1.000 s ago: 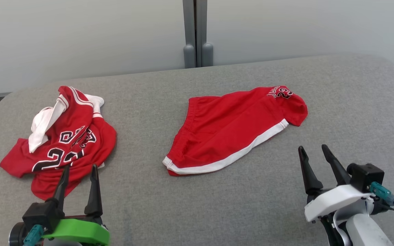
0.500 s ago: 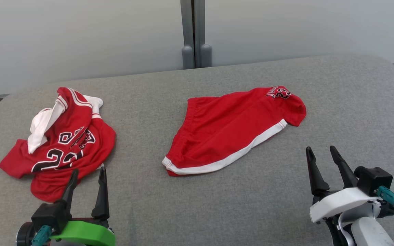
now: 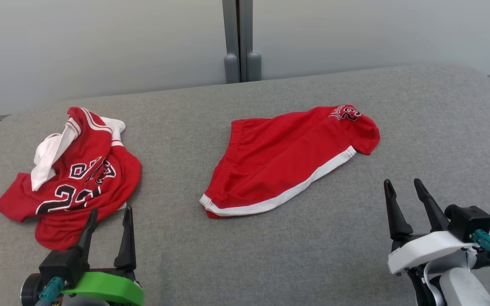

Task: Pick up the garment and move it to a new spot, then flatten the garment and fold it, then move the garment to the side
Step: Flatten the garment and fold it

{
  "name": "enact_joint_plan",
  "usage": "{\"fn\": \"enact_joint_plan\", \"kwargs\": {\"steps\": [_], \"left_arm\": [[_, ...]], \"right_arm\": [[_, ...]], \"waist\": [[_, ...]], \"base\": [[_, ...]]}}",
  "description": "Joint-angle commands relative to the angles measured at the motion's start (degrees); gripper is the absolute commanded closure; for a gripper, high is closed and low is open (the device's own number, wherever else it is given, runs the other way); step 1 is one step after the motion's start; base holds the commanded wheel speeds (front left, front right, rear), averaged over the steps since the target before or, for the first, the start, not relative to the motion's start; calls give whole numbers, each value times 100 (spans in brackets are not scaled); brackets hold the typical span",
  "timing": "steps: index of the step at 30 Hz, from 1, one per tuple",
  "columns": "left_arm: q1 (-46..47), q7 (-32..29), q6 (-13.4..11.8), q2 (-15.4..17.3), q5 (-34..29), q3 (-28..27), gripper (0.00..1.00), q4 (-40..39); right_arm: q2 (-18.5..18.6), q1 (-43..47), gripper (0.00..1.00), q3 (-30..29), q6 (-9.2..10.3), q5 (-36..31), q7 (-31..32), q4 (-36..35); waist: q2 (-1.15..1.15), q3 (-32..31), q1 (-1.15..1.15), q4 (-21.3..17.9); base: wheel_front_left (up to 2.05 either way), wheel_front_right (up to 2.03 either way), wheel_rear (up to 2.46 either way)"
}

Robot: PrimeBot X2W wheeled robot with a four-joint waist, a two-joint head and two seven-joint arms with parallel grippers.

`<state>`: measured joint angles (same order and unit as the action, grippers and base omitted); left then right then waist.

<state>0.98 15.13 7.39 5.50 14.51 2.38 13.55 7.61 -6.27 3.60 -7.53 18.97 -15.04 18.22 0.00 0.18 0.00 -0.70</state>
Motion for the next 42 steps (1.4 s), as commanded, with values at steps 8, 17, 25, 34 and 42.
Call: {"fn": "enact_joint_plan", "kwargs": {"steps": [8, 17, 25, 34, 42], "left_arm": [[891, -812, 17, 796, 1024, 1196, 0, -15], [2522, -2959, 17, 2096, 3102, 2852, 0, -518], [3810, -4372, 17, 2930, 4990, 4288, 0, -663], [4612, -4776, 17, 3175, 5931, 5196, 0, -408], [4961, -4703, 18, 3273, 6291, 5724, 0, -274]], "right_arm": [[379, -771, 0, 281, 8, 95, 392, 385], [962, -2217, 0, 1092, 7, 921, 1546, 1412], [1373, -3250, 0, 2279, 8, 1809, 2137, 2111], [1525, -3962, 0, 3361, 7, 2580, 2008, 2591], [1584, -4294, 0, 4168, 8, 3122, 1705, 2720]], "waist": [[0, 456, 0, -69], [0, 1157, 0, -14], [0, 1563, 0, 59], [0, 1795, 0, 55], [0, 1869, 0, 17]], "base": [[0, 0, 0], [0, 0, 0], [0, 0, 0], [0, 0, 0], [0, 0, 0]]}}
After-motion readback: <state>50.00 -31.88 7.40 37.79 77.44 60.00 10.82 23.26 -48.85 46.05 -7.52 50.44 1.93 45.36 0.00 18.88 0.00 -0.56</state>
